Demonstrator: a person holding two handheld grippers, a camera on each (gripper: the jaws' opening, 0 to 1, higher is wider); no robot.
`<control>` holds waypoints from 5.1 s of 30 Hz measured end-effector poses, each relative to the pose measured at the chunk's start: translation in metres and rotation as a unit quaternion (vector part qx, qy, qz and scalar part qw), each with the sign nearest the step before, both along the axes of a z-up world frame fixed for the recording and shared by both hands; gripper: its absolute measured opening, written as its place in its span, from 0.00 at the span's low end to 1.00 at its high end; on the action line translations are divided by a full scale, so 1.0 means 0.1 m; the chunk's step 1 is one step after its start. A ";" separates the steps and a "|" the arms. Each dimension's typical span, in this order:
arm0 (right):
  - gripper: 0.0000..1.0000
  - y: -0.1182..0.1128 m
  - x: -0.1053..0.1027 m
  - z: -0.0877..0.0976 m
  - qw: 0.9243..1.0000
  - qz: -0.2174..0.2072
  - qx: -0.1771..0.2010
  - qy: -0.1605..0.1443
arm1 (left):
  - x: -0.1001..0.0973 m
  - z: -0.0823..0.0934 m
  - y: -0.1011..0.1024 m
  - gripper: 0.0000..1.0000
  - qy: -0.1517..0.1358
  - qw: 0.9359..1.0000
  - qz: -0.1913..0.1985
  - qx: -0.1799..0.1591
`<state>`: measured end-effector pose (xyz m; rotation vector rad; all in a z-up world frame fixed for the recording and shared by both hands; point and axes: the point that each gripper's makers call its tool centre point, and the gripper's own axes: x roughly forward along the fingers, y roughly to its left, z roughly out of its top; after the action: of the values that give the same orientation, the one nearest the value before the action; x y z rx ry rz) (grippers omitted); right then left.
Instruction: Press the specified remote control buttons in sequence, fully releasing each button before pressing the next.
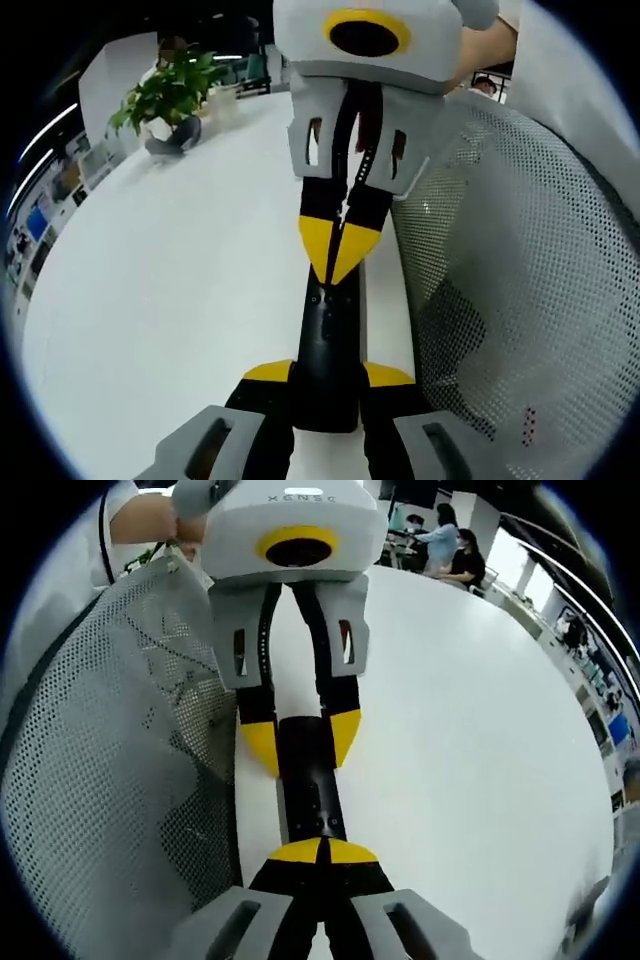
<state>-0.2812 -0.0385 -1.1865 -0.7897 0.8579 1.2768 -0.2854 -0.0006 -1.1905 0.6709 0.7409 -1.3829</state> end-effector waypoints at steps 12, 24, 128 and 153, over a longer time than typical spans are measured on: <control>0.00 0.00 -0.03 0.03 0.999 -0.040 0.023 -0.003 | 0.00 0.00 0.00 0.24 0.002 1.000 0.000 0.005; 0.00 0.12 -0.19 0.02 0.999 0.027 -0.004 -0.020 | 0.00 0.00 0.00 0.24 0.004 1.000 0.003 0.002; 0.00 0.23 -0.05 0.10 0.999 -0.004 0.020 0.049 | 0.01 0.00 0.00 0.24 0.004 1.000 0.005 -0.016; 0.00 0.25 -0.04 0.02 0.998 0.046 -0.032 -0.017 | 0.00 0.00 0.00 0.24 0.006 1.000 0.006 -0.024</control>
<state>-0.2852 -0.0139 -1.1842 -0.9094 0.8466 1.3181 -0.2852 -0.0007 -1.1902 0.6212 0.7184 -1.3907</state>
